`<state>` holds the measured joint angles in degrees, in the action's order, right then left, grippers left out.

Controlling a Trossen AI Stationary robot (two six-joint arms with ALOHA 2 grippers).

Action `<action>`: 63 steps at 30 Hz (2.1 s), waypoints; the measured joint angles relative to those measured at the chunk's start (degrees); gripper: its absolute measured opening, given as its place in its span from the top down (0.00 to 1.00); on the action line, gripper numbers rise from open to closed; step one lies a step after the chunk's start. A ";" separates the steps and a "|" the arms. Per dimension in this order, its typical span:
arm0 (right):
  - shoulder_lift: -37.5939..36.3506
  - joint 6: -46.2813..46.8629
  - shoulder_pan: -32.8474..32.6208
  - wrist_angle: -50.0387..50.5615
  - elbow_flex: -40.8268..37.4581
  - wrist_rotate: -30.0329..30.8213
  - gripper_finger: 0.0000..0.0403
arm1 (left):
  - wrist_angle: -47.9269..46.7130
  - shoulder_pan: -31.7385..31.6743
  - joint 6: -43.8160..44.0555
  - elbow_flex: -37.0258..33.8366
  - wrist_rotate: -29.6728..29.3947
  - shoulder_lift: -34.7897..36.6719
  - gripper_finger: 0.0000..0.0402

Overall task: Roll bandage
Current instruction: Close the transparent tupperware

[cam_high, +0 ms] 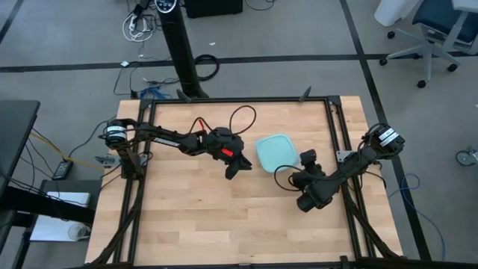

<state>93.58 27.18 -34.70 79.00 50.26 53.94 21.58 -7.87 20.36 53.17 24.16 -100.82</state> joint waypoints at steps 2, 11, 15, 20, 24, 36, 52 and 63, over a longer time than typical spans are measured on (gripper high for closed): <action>0.00 1.12 0.00 0.98 0.00 -0.49 0.71 | -0.01 0.24 0.00 0.00 0.22 0.00 0.74; -1.83 16.47 -2.26 9.23 0.00 -3.28 0.71 | 3.96 0.86 -0.20 0.00 -2.96 0.00 0.74; -6.77 25.29 -3.08 6.15 0.00 -2.77 0.71 | 3.18 0.67 -0.80 2.01 -8.83 -0.03 0.74; -14.76 25.59 -1.48 -5.12 -1.80 -3.25 0.71 | -2.47 -0.89 -3.95 8.79 -12.55 -2.06 0.74; -21.18 25.41 2.37 -12.32 -5.39 -6.90 0.72 | -6.59 -3.31 -5.08 14.51 -11.23 -5.06 0.74; -38.02 24.74 15.82 -22.33 -17.52 -19.10 0.72 | -7.69 -5.31 -6.02 20.33 -9.22 -13.16 0.74; -43.89 2.94 29.41 -52.40 -27.76 -29.35 0.72 | -15.23 -6.19 -7.07 20.35 -9.29 -13.25 0.74; -32.66 0.63 27.80 -70.21 -27.95 -40.30 0.72 | -21.60 -4.84 -7.89 20.44 -6.40 -12.96 0.74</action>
<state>60.92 27.81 -6.90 8.79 22.31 13.65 -0.03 -12.71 12.47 73.60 17.76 -113.78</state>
